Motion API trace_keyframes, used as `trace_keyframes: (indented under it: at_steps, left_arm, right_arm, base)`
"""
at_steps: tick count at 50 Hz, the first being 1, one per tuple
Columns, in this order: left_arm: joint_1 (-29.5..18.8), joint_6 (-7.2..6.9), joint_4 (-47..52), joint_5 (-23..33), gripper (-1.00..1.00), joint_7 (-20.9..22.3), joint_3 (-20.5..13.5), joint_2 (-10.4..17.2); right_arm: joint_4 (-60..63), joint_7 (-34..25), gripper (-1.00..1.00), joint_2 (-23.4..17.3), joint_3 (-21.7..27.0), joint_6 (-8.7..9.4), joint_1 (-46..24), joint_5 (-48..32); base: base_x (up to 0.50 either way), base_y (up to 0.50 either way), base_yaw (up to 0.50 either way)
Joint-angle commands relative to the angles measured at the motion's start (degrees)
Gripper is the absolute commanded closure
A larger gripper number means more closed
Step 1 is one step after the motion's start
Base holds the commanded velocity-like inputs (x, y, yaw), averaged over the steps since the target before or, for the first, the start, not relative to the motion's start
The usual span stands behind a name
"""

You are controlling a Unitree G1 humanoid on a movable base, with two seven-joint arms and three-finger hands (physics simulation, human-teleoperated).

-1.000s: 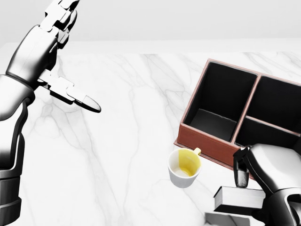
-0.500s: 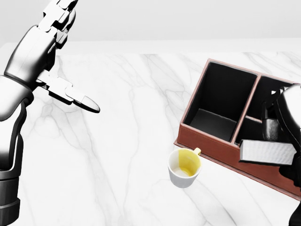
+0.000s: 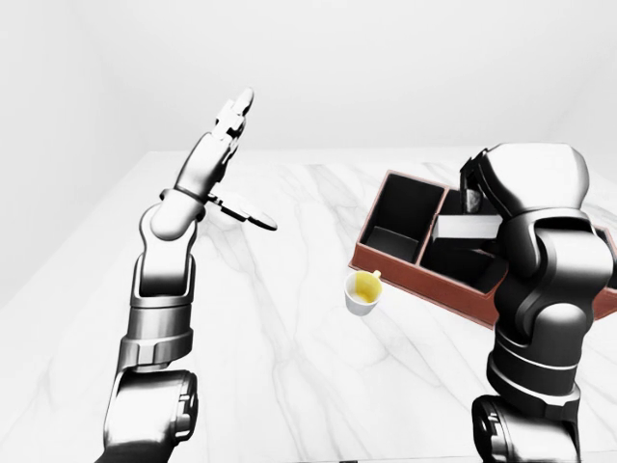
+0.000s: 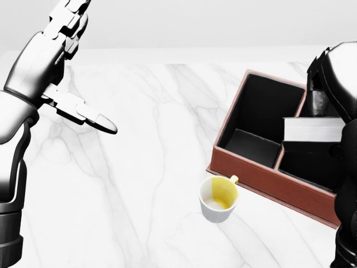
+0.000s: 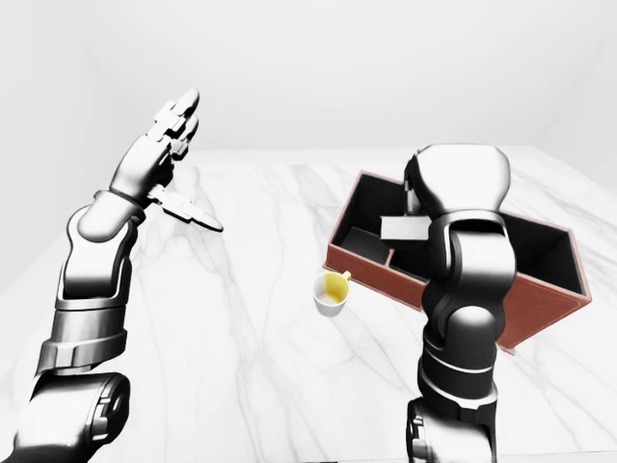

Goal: Pick up the book and place it in the caddy.

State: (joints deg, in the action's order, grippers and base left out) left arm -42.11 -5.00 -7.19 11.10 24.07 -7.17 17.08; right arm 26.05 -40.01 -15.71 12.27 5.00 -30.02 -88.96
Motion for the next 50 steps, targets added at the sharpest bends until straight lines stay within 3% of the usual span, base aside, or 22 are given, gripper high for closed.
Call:
trace_keyframes:
  at_steps: [1,10,29,39,50]
  left_arm:
    - [0.1,0.00,-0.8,-0.5,-1.00,-0.2,-0.2,0.2]
    - [0.4,0.00,-1.2,-0.8,-1.00,-0.4,-0.4,0.3]
    - [0.5,0.00,-2.1,-0.9,-1.00,-0.9,-0.2,0.2]
    - [0.7,0.00,-2.2,-0.9,-1.00,-1.0,-0.2,0.1]
    - [0.7,0.00,-2.1,-0.9,-1.00,-0.7,-0.2,0.1]
  right_arm:
    - [-8.7,0.0,1.00,-1.6,-0.9,0.00,-5.9,0.7]
    - [-16.7,0.0,1.00,-3.8,-1.1,0.00,-7.7,5.5]
    - [-19.7,0.0,1.00,-8.0,-0.1,0.00,-6.7,12.9]
    - [-23.2,0.1,1.00,-10.3,1.1,0.00,-7.9,22.3]
    - [-24.5,5.7,1.00,-12.7,0.9,0.00,-7.4,28.8]
  base:
    - [0.00,0.00,0.00]
    - [0.00,0.00,0.00]
    - [0.00,0.00,0.00]
    - [0.00,0.00,0.00]
    - [0.00,0.00,0.00]
